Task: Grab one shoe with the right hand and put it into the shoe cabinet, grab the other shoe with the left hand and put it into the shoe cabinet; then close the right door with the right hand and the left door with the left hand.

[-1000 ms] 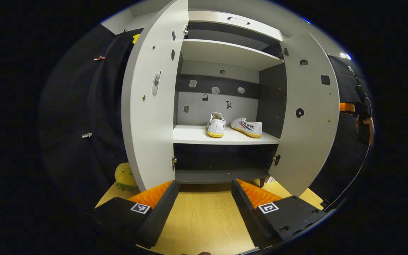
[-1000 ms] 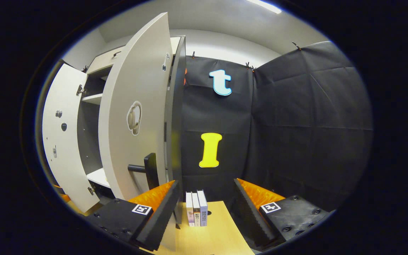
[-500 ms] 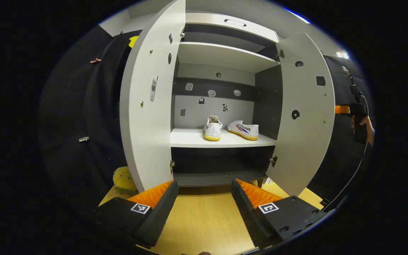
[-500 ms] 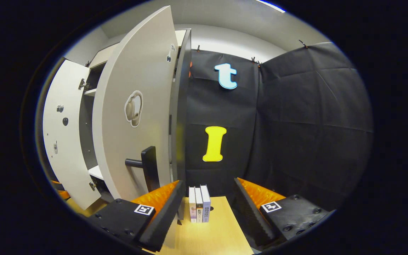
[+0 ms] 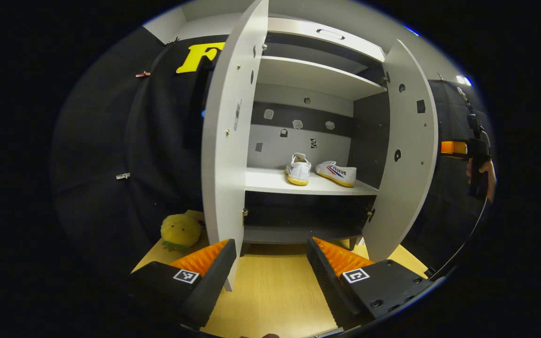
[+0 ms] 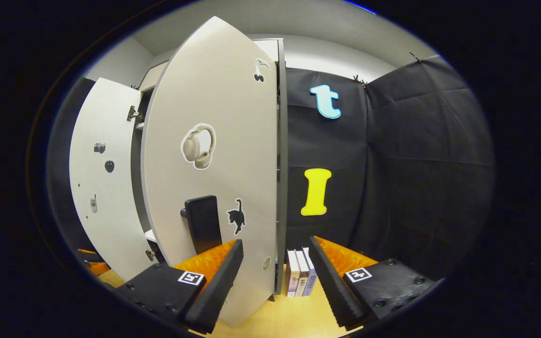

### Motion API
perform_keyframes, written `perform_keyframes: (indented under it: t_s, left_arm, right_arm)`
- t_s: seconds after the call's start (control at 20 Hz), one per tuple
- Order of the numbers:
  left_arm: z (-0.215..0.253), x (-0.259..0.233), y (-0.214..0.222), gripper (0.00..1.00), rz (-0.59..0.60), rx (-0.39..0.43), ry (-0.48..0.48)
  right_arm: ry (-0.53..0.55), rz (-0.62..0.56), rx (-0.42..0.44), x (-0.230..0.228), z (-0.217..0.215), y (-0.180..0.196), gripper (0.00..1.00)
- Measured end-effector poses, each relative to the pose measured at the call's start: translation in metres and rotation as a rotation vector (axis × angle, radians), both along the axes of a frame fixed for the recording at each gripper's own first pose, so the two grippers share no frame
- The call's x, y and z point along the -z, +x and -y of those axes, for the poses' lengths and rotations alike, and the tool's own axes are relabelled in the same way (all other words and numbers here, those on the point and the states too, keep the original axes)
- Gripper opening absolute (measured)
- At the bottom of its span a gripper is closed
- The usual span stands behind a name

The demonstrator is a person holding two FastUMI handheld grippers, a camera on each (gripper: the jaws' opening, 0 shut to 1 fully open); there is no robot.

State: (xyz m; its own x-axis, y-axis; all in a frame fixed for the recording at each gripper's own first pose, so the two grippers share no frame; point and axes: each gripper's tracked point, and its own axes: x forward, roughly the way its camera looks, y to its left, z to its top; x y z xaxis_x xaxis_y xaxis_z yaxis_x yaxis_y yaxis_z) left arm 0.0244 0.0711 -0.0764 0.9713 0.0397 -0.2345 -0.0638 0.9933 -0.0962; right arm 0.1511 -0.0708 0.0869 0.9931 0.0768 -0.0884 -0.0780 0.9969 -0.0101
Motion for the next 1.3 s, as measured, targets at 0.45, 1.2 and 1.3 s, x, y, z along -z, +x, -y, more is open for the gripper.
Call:
perform_keyframes:
  t_s: [0.45, 1.2, 1.3]
  left_arm:
    - [-0.075, 0.006, -0.046, 0.95, -0.025, -0.181, -0.038]
    - [-0.22, -0.104, 0.013, 0.95, 0.102, -0.242, -0.007]
    - [-0.219, -0.126, 0.032, 0.95, 0.124, -0.191, -0.01]
  right_arm:
    - [0.116, -0.038, -0.092, 0.02, -0.085, 0.016, 0.98]
    - [0.159, -0.14, -0.003, 0.097, -0.114, -0.059, 0.98]
    - [0.155, -0.163, 0.011, 0.111, -0.117, -0.069, 0.98]
